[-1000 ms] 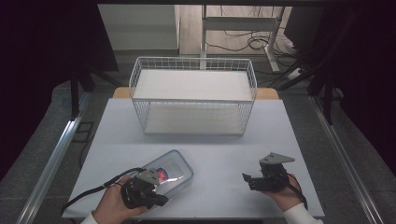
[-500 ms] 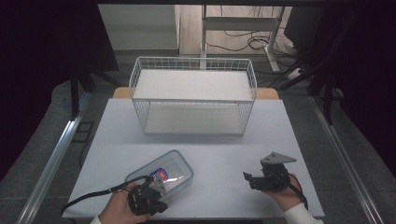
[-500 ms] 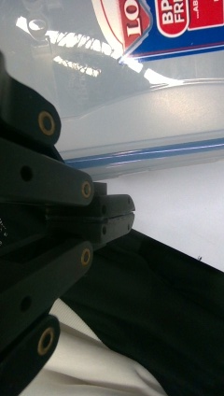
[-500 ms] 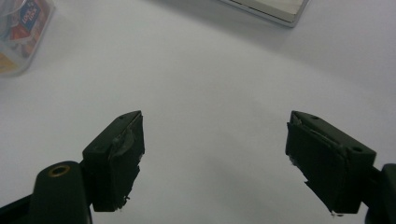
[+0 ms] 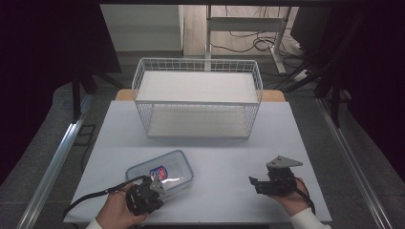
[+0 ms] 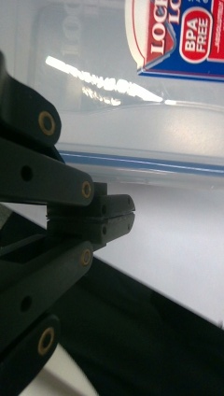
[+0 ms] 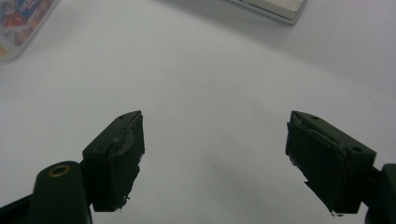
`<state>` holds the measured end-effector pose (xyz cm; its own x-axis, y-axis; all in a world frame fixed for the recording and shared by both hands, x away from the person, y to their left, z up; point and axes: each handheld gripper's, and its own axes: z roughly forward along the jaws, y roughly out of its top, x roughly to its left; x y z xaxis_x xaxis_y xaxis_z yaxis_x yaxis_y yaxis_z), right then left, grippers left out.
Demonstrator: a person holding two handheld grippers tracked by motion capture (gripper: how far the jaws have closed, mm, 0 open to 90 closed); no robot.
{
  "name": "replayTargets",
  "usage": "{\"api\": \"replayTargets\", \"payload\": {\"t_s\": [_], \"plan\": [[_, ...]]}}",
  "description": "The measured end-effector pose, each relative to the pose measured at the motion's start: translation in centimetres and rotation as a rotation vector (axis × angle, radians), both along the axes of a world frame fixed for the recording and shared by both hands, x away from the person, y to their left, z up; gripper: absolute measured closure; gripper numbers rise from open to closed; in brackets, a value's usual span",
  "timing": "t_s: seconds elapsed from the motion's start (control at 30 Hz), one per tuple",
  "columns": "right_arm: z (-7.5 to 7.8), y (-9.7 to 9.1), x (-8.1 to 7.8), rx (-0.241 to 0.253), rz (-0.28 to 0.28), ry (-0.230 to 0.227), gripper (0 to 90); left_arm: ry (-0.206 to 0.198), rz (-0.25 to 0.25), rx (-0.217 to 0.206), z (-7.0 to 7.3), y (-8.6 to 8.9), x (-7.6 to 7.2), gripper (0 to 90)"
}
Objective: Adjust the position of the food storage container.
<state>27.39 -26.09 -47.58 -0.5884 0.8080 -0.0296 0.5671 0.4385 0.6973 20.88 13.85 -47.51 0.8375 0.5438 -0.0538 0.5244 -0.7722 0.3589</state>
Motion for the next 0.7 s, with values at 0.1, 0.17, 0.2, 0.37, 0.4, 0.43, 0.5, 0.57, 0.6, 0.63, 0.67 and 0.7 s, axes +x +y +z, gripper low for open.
{"api": "replayTargets", "payload": {"t_s": [0.1, 0.17, 0.2, 0.37, 0.4, 0.43, 0.5, 0.57, 0.6, 0.63, 0.67, 0.7], "plan": [[-0.1, 0.1, 0.0, -0.006, 0.004, 0.001, 19.9, -0.018, 0.027, 0.005, 0.0, 0.3, 0.3, 90.0], [-0.1, 0.1, 0.0, -0.008, 0.005, 0.000, 19.9, -0.008, 0.049, -0.026, -0.1, 0.7, 0.7, 90.0], [-0.1, 0.1, 0.0, -0.008, 0.003, 0.001, 19.9, -0.008, 0.055, -0.029, -0.2, 0.9, 0.8, 90.0], [-0.2, 0.1, 0.1, -0.010, -0.001, 0.009, 19.9, -0.029, 0.082, -0.035, -0.2, 1.5, 1.3, 90.0], [-0.2, 0.1, 0.1, -0.011, -0.001, 0.009, 19.9, -0.033, 0.094, -0.040, -0.2, 1.6, 1.3, 90.0], [-0.2, 0.2, 0.1, -0.011, 0.000, 0.009, 19.9, -0.033, 0.094, -0.040, -0.1, 1.7, 1.4, 90.0], [-0.2, 0.2, 0.1, -0.012, 0.004, 0.010, 19.9, -0.042, 0.095, -0.042, 0.2, 1.9, 1.3, 90.0], [-0.3, 0.2, 0.1, -0.014, 0.008, 0.014, 19.9, -0.046, 0.099, -0.050, 0.5, 2.2, 1.0, 90.0], [-0.3, 0.2, 0.0, -0.017, 0.010, 0.016, 19.9, -0.050, 0.102, -0.056, 0.7, 2.5, 0.8, 90.0], [-0.3, 0.2, 0.0, -0.016, 0.011, 0.015, 19.9, -0.047, 0.109, -0.079, 1.0, 2.9, 0.5, 90.0], [-0.3, 0.2, 0.0, -0.014, 0.009, 0.017, 19.9, -0.045, 0.113, -0.095, 1.4, 3.3, 0.4, 90.0], [-0.2, 0.2, 0.0, -0.014, 0.005, 0.018, 19.9, -0.051, 0.123, -0.109, 1.7, 3.8, 0.2, 90.0]]}}
